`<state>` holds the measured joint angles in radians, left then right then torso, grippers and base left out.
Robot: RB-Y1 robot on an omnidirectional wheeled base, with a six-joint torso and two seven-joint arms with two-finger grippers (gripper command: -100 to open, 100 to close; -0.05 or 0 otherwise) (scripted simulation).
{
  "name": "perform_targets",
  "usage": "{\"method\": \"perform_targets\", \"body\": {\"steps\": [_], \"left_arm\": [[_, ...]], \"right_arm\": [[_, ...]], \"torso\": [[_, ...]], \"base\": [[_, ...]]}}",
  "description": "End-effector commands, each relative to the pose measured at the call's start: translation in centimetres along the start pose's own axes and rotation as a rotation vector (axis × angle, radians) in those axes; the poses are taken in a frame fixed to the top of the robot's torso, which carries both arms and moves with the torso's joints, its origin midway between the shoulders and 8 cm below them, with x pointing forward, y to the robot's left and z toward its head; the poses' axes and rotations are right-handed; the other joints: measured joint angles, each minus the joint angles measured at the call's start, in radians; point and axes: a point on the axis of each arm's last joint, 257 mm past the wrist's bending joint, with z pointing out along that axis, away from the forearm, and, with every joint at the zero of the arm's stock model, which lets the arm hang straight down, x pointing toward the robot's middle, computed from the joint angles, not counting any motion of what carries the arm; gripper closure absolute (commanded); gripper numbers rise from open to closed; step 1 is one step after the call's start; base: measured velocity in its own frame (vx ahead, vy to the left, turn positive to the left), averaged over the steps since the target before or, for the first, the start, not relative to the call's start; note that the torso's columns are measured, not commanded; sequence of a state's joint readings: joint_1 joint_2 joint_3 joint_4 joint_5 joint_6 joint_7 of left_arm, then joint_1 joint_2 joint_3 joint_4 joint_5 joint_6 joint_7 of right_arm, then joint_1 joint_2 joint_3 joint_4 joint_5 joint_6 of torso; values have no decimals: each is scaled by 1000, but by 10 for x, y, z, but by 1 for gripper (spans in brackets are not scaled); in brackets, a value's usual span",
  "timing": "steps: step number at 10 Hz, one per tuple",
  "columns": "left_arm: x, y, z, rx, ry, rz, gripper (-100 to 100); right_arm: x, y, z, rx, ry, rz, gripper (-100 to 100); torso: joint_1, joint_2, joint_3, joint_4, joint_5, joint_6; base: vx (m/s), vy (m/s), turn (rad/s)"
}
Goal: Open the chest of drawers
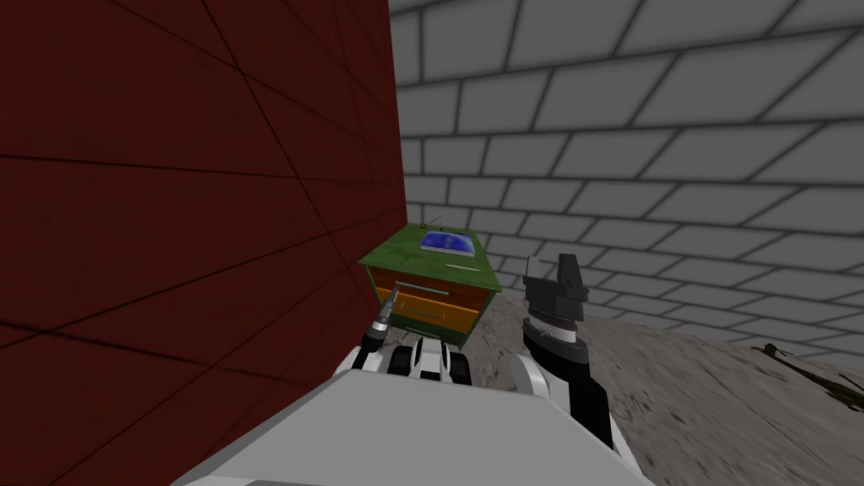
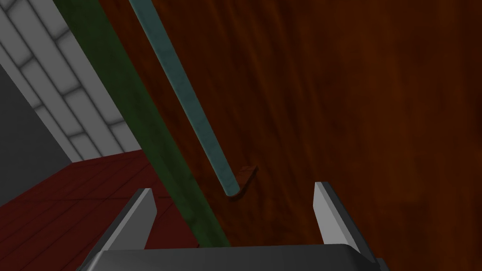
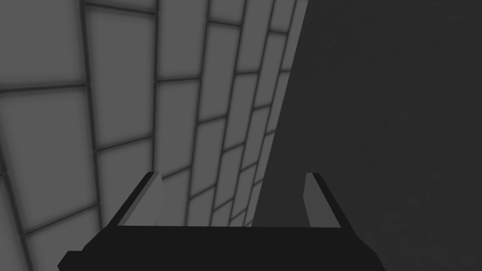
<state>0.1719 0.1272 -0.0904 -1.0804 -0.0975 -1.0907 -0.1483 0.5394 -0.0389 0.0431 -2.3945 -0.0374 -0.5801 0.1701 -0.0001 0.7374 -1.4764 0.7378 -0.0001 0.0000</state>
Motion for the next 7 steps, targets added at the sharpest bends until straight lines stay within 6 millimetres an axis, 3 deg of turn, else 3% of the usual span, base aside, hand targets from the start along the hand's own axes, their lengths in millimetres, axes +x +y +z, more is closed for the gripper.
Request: {"method": "perform_targets", "body": {"steps": [1,7], "left_arm": [[0,6,15,-19,6,0,-100],[3,12,44,-54,10,-8,-100]], "right_arm": [[0,0,0,0,0,0,0],[0,0,0,0,0,0,0]], "torso": [[0,1,1,0,0,0],[0,0,0,0,0,0]], "base": [[-53,-18,3],[-47,-16,3]]}}
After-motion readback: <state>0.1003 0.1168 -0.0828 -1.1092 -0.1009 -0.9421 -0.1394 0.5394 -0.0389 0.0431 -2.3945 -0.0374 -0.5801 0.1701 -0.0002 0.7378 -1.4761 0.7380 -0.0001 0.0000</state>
